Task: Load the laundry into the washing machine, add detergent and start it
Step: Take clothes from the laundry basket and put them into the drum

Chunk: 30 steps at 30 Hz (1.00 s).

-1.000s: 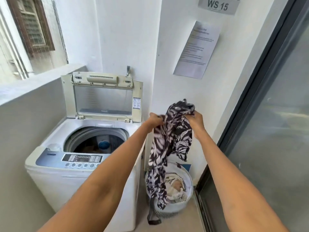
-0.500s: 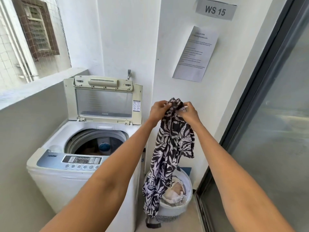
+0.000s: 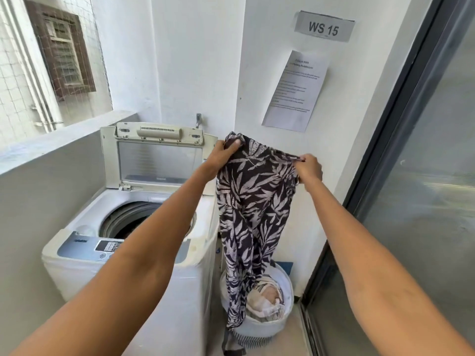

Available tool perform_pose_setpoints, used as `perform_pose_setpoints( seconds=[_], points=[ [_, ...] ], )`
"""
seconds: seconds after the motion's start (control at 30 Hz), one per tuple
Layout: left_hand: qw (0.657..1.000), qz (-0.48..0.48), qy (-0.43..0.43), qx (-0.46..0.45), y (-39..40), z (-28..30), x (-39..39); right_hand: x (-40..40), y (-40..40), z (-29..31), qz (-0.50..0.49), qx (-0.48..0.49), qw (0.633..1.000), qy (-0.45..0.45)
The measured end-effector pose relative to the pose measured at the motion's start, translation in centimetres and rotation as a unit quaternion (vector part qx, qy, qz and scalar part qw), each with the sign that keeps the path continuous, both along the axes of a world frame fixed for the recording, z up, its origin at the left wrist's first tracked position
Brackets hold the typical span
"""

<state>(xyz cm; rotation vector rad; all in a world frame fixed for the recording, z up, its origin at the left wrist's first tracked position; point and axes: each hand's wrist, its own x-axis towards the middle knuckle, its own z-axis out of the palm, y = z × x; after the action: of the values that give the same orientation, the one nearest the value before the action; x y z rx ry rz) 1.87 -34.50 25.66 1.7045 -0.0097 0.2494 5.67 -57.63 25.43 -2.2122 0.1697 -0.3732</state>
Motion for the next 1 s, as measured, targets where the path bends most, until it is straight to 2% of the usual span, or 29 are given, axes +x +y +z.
perform_pose_setpoints(
  seconds=[0.07, 0.1, 0.2, 0.27, 0.37, 0.5, 0.57, 0.63, 0.7, 0.8, 0.87, 0.93, 1.0],
  points=[
    [0.995, -0.030, 0.001, 0.095, 1.4, -0.5, -0.1, 0.4, -0.4, 2.3, -0.006, 0.009, 0.999, -0.050],
    [0.992, -0.009, -0.012, 0.126, 1.9, -0.3, -0.2, 0.2, -0.4, 3.5, -0.008, 0.014, 0.997, -0.080],
    [0.983, 0.145, -0.077, 0.087, 1.6, 1.4, -0.3, -0.5, 0.8, 6.2, -0.008, 0.062, 0.987, -0.148],
    [0.976, 0.200, -0.085, 0.023, 1.0, 2.6, -0.3, -0.6, 2.0, 7.3, 0.012, 0.123, 0.982, -0.140],
    [0.990, 0.122, -0.038, -0.066, -0.6, 3.3, -0.7, -1.0, 4.0, 8.4, 0.119, 0.257, 0.957, -0.057],
    [0.999, -0.015, 0.004, -0.037, -3.7, 3.3, -2.2, -3.1, 6.9, 9.1, 0.258, 0.298, 0.919, -0.011],
    [0.998, -0.015, 0.007, -0.062, -3.8, 3.3, -2.1, -3.9, 7.0, 9.1, 0.319, 0.315, 0.894, 0.012],
    [0.993, 0.050, -0.009, -0.105, -2.9, 3.6, -1.9, -4.2, 5.8, 8.3, 0.368, 0.329, 0.869, 0.028],
    [0.984, 0.107, -0.017, -0.142, -2.1, 3.9, -1.6, -4.0, 4.3, 6.3, 0.369, 0.285, 0.884, 0.028],
    [0.965, 0.129, -0.015, -0.229, -1.6, 4.6, -1.7, -3.5, 3.8, 1.5, 0.324, 0.083, 0.940, 0.066],
    [0.954, 0.127, -0.031, -0.270, -1.4, 5.5, -2.1, -3.5, 5.2, -1.9, 0.311, -0.036, 0.941, 0.125],
    [0.944, 0.135, -0.048, -0.297, -0.7, 6.4, -2.1, -3.8, 7.4, -4.2, 0.294, -0.075, 0.942, 0.146],
    [0.931, 0.144, -0.066, -0.329, 0.6, 7.1, -2.0, -3.8, 9.8, -5.6, 0.269, -0.074, 0.952, 0.128]
  ],
)
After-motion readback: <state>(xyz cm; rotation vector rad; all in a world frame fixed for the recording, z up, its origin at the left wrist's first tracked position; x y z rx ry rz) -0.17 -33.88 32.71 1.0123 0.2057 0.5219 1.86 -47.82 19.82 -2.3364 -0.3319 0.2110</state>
